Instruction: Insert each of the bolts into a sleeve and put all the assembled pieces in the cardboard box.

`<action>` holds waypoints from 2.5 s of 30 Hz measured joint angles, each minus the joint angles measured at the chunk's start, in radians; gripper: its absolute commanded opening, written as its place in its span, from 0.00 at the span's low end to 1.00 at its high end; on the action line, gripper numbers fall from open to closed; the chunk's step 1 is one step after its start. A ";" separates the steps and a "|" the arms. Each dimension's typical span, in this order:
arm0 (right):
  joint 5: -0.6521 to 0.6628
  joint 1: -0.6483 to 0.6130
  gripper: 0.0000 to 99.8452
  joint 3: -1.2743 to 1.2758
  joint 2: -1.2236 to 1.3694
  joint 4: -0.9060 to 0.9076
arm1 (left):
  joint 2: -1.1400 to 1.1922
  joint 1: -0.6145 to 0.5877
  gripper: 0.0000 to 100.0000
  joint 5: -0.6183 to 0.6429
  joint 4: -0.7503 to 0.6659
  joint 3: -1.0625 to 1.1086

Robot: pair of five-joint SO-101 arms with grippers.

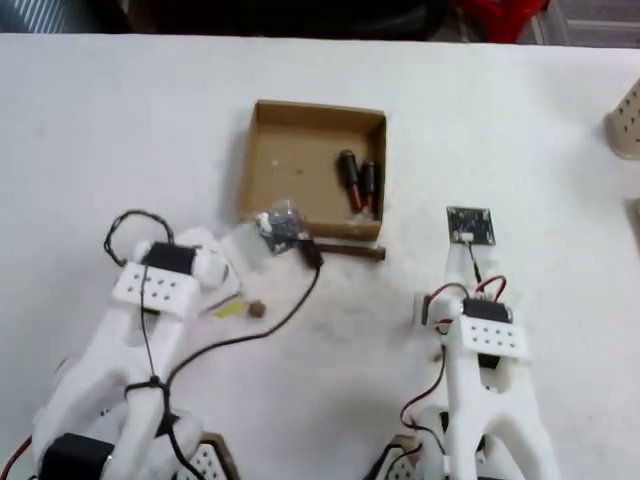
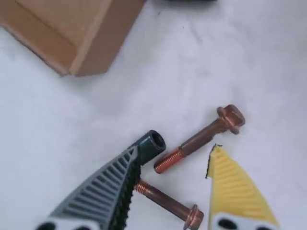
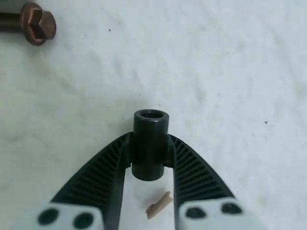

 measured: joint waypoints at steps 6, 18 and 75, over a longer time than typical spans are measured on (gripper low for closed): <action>0.000 0.000 0.02 0.000 0.000 0.000 | 0.000 0.080 0.26 -0.035 -0.009 0.003; 0.000 0.000 0.02 0.000 0.000 0.000 | 0.273 0.114 0.26 -0.083 -0.011 -0.081; 0.000 0.000 0.02 0.000 0.000 0.000 | 0.551 0.104 0.21 0.715 -0.052 -0.307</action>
